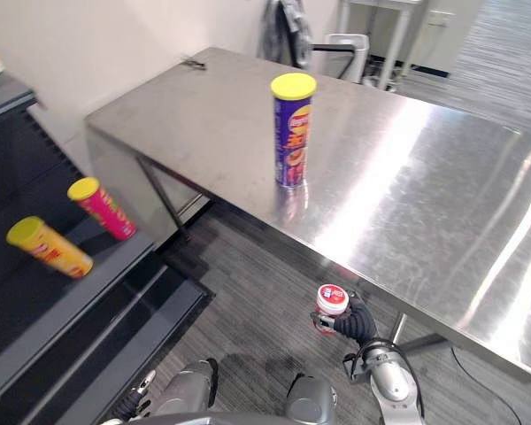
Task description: Put the gum and the chips on the shelf.
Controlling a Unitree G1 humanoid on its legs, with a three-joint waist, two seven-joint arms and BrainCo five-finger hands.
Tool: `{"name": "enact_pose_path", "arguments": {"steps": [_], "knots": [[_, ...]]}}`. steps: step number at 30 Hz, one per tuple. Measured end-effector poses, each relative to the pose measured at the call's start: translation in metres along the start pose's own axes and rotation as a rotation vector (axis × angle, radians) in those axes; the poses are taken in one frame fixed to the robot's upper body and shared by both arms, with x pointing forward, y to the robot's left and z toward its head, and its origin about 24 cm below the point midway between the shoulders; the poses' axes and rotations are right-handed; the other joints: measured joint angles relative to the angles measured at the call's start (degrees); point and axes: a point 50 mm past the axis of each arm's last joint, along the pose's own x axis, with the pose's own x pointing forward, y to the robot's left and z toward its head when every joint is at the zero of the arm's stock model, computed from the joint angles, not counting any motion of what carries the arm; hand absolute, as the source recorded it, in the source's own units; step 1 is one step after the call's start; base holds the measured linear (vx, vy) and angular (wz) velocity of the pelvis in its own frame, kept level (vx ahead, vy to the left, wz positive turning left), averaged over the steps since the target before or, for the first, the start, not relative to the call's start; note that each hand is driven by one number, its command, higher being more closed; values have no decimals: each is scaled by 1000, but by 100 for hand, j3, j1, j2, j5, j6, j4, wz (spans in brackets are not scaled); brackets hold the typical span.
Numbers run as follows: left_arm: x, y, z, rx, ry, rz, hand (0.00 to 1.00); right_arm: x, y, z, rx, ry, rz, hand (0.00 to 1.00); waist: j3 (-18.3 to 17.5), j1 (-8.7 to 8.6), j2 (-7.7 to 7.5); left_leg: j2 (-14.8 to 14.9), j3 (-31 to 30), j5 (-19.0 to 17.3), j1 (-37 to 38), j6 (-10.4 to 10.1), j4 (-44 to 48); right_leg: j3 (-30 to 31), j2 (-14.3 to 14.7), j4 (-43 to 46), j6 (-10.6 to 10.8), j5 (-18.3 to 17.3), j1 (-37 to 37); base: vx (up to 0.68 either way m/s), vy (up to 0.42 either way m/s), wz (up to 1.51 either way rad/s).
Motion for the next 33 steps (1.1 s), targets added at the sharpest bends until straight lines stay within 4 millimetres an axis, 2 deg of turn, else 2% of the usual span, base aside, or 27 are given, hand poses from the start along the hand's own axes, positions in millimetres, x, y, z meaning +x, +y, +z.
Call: {"name": "enact_pose_path", "arguments": {"steps": [2, 3, 4, 5, 6, 7, 8, 10, 12, 13, 15, 16, 19, 21, 23, 25, 26, 28, 30, 31, 32, 33], "knots": [[0, 0, 1, 4, -3, -5, 0, 0, -5, 1, -16, -2, 2, 100, 45, 59, -79, -45, -140, 298, 24, 32, -363, -287, -124, 17, -32, -29, 63, -127, -177, 83], [0, -1, 1, 4, -3, -9, 0, 2, -8, 3, -36, -9, 5, 100, 10, 121, -12, 22, 11, 515, 48, 207, -706, -412, -188, 9, -48, -29, 41, -133, -180, 61], [0, 0, 0, 4, -1, -8, 0, 3, -10, 4, -44, -14, 7, 100, 37, 136, -84, 135, 249, 591, 74, 317, -908, -469, -215, -16, -108, 3, -3, -125, -165, 45], [0, 1, 0, -2, 0, -6, 0, 9, -12, 7, -59, -26, 17, 100, 48, 182, -121, 447, 1000, 690, 55, 455, -1034, -628, -311, -135, -280, 97, -76, -98, -111, 40], [0, 2, -1, -4, 7, -5, 0, 14, -14, 10, -62, -35, 10, 100, 43, 174, -117, 695, 1689, 678, -63, 496, -662, -720, -362, -297, -375, 189, -149, -83, -87, 40], [0, 1, -2, -2, 12, -9, 0, 16, -14, 11, -61, -38, 8, 100, 32, 160, -96, 806, 1982, 661, -65, 516, -405, -798, -366, -410, -390, 274, -143, -61, -49, 48], [-1, 0, -4, 0, 18, -14, 0, 17, -15, 11, -59, -39, 4, 100, -22, 134, -40, 1058, 2512, 565, 12, 653, 184, -996, -358, -657, -366, 453, -112, -55, -31, 44], [-1, -2, -4, 1, 19, -21, 0, 16, -16, 10, -50, -38, -2, 100, -96, 102, 26, 1415, 3163, 489, 393, 744, 693, -1238, -349, -952, -312, 653, -9, -21, 23, 65], [-1, -2, -4, 4, 18, -26, 0, 11, -23, 7, -41, -26, -32, 100, -275, 75, 115, 1638, 3604, 465, 739, 752, 588, -1565, -431, -1019, -247, 740, -60, -18, 94, 100], [0, -4, 1, 13, -1, -38, 0, 10, -26, 6, -37, -17, -48, 100, -347, 20, 142, 1542, 4048, 588, 723, 877, 280, -1789, -524, -1057, -166, 814, -65, -47, 100, 107], [-2, -2, -1, 26, 0, -37, 0, 8, -25, 5, -27, -11, -44, 100, -436, 4, 63, 1353, 4247, 920, 739, 994, -231, -1962, -576, -1404, -177, 1034, -11, -33, 72, 76], [-2, -1, -1, 58, 4, -37, 0, 8, -23, 7, -20, -25, -44, 100, -490, -30, 38, 1148, 4300, 1287, 906, 829, -913, -2187, -612, -1745, -187, 1256, 102, -8, 90, 65], [-2, -7, -4, 128, 22, -69, 0, 2, -26, 3, -28, -4, -58, 100, -588, -68, 184, 1144, 4591, 1444, 1091, 694, -1333, -2635, -656, -1926, -111, 1430, 277, -19, 102, 70], [-2, -14, -7, 170, 31, -94, 0, -2, -27, -4, -42, 33, -60, 100, -697, -58, 338, 919, 4559, 1508, 1204, 638, -1832, -2874, -711, -2017, 18, 1581, 383, -38, 152, 65], [-2, -13, -9, 167, 35, -91, 0, 3, -21, -2, -60, 24, -34, 100, -726, -21, 382, 860, 4499, 1512, 1173, 634, -1903, -2912, -703, -2128, 55, 1697, 385, -77, 131, 28], [-2, -12, -8, 169, 32, -85, 0, 9, -16, 2, -58, 5, -18, 100, -702, -21, 345, 857, 4371, 1511, 1068, 634, -1861, -2958, -666, -2232, 48, 1788, 369, -100, 83, 15], [-2, -10, -6, 174, 31, -76, 0, 12, -12, 0, -54, 12, -17, 100, -666, -24, 294, 875, 4281, 1504, 1022, 634, -1790, -2958, -643, -2251, 31, 1820, 363, -91, 24, -3], [-2, -8, -7, 177, 32, -64, 0, 13, -7, -6, -31, 34, -24, 100, -588, -17, 248, 983, 4246, 1253, 1018, 566, -1568, -2843, -535, -2234, -5, 1851, 350, -104, 34, -28], [-3, -12, -11, 203, 49, -82, 0, 10, -6, -10, -18, 54, -41, 100, -469, -21, 369, 1224, 4252, 547, 1122, 466, -1270, -2439, -394, -2016, -47, 1813, 206, -137, 63, -76], [-3, -13, -11, 209, 49, -86, 0, 10, -6, -11, -17, 56, -43, 100, -450, -34, 401, 1264, 4249, 355, 1110, 435, -1186, -2351, -387, -1942, -45, 1804, 123, -163, 73, -78], [-1, -16, -6, 224, 36, -95, 0, 7, -5, -15, -5, 71, -53, 100, -341, -64, 411, 1305, 4251, 8, 1082, 351, -1037, -2173, -418, -1792, -24, 1782, -32, -190, 81, -58], [1, -16, 1, 227, 17, -90, 0, 4, -3, -19, 12, 97, -63, 100, -231, -61, 349, 1303, 4277, -134, 1014, 365, -836, -2054, -454, -1761, 14, 1780, -102, -243, 98, -51]]}}
